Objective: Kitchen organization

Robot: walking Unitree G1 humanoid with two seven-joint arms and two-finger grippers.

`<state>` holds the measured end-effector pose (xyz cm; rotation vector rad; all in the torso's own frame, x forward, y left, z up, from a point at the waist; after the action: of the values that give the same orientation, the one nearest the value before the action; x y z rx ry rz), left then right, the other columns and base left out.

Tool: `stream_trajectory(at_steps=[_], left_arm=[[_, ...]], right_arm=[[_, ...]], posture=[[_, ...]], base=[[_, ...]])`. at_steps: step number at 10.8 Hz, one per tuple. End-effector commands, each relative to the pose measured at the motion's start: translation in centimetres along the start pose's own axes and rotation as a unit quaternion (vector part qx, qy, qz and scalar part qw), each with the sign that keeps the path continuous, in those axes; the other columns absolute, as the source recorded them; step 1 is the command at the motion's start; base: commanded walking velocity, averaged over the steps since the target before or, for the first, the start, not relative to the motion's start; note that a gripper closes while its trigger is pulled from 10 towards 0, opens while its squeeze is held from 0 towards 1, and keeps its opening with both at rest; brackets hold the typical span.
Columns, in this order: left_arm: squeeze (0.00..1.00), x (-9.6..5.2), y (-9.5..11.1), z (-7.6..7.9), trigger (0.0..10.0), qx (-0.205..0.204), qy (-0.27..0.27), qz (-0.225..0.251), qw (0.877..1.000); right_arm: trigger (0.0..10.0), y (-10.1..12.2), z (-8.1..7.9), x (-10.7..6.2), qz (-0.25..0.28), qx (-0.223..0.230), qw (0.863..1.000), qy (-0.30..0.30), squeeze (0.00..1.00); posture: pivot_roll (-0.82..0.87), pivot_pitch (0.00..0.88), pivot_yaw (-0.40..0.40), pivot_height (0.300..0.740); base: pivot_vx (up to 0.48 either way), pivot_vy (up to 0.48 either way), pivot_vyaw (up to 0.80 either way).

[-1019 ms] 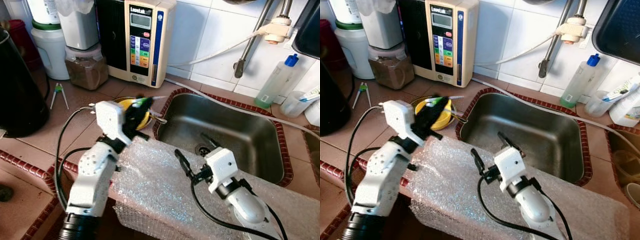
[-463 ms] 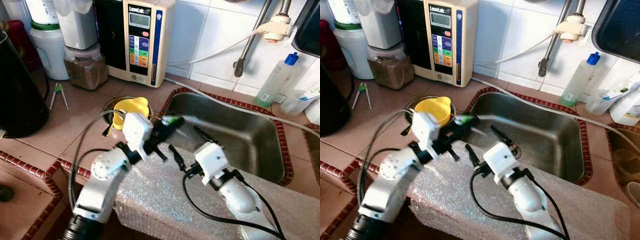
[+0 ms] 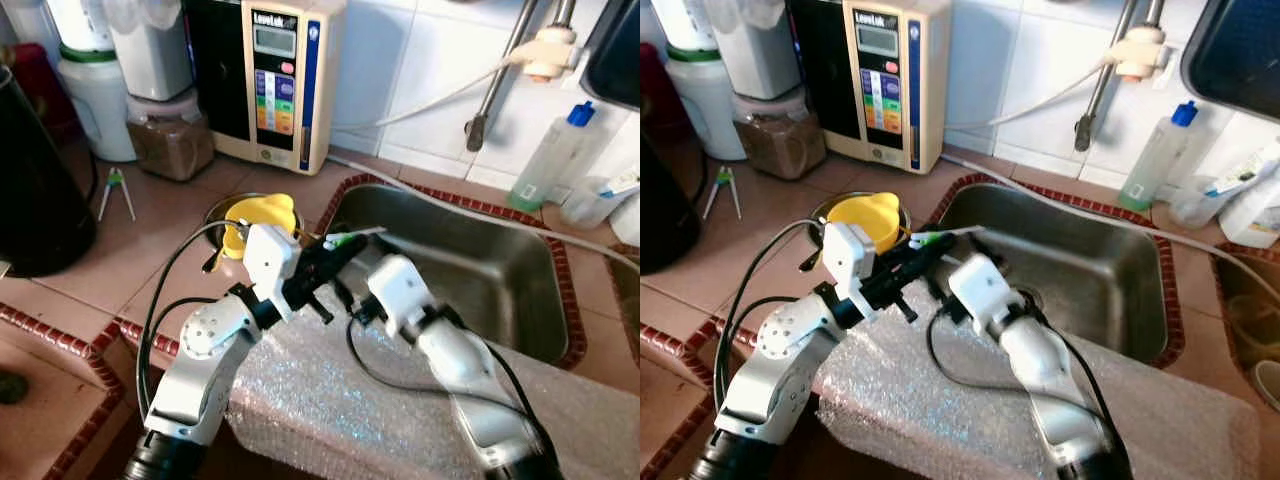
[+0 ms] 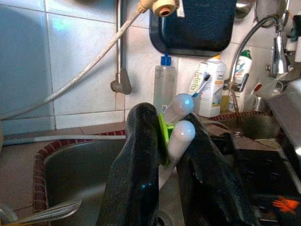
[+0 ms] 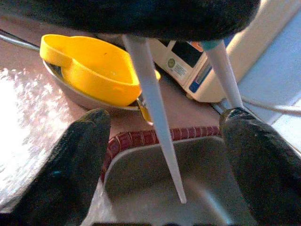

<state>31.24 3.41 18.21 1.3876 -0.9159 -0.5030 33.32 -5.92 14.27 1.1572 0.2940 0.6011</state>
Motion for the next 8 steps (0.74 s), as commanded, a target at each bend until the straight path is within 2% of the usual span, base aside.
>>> stream_trajectory(at_steps=[1,3,4,6,8], left_arm=[[0.0,1.1,0.6,2.4,0.0,0.0,-0.055,0.011,0.998],[0.0,0.9,0.4,1.8,0.0,0.018,-0.036,0.009,0.999],[0.0,0.8,0.4,1.5,0.0,0.019,-0.029,0.006,0.999],[0.0,0.8,0.4,1.6,0.0,0.021,-0.031,0.007,0.999],[0.0,1.0,0.3,1.7,0.0,0.021,-0.034,0.008,0.999]], right_arm=[[0.0,0.2,0.1,0.5,0.003,0.007,1.0,0.004,0.0],[0.0,0.4,-1.4,0.8,0.007,0.013,0.999,0.047,0.0],[0.0,0.2,-1.8,0.5,0.003,0.012,0.998,0.055,0.0],[0.0,-0.4,-3.5,-0.5,-0.012,0.004,0.995,0.1,0.0],[0.0,-0.2,-3.1,-0.5,-0.01,0.008,0.996,0.088,0.0]], posture=[[0.06,0.0,-0.056,0.74],[0.07,0.0,-0.067,0.74],[0.07,0.0,-0.067,0.74],[0.06,0.0,-0.055,0.74],[0.05,0.0,-0.045,0.74]], base=[[0.0,0.0,0.0],[0.0,0.0,0.0],[0.0,0.0,0.0],[0.0,0.0,0.0],[0.0,0.0,0.0]])
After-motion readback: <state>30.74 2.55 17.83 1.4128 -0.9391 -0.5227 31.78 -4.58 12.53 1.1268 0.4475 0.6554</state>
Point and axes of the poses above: a point about 5 cm out from each wrist's last joint towards the gripper, its own x axis pointing out of the wrist towards the gripper, its own y axis along the axis of the wrist's last joint, z = x × y, the point moved 5 cm from there along x, pointing out of the wrist towards the gripper, and after that the axes turned 1 degree about x, right-handed, at the moved point
